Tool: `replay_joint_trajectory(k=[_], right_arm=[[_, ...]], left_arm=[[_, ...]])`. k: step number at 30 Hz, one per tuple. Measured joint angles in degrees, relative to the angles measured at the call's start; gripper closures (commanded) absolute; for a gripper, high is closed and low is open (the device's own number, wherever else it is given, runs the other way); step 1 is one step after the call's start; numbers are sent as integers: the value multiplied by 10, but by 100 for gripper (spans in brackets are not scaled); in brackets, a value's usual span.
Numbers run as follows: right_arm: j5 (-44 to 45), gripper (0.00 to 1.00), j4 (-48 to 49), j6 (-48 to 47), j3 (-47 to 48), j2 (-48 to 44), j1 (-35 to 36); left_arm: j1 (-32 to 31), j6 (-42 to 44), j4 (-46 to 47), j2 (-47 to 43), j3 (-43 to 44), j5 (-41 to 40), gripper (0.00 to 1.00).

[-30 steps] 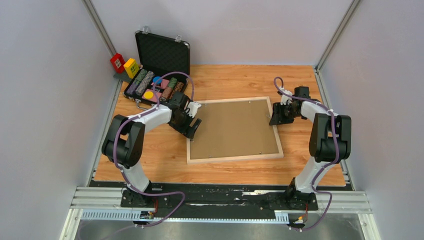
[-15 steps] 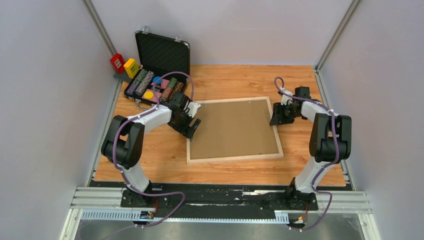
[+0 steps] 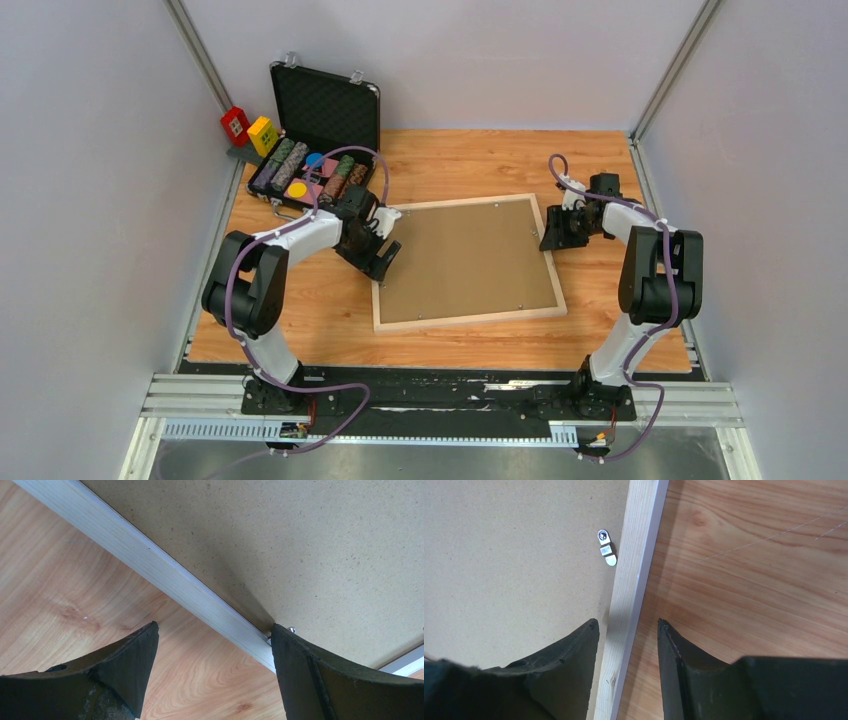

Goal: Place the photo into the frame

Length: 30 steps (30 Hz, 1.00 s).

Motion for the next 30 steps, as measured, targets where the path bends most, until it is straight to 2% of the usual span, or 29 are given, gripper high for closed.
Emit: replay_joint_trajectory(k=[13, 20, 30], right_arm=[[0, 54, 2, 0, 0, 0, 0], [-7, 48, 2, 2, 0, 0, 0], [-20, 44, 2, 10, 0, 0, 0]], left_arm=[[0, 6, -23, 0, -1, 14, 8], [4, 2, -24, 0, 2, 12, 8], [21, -19, -7, 39, 60, 7, 11]])
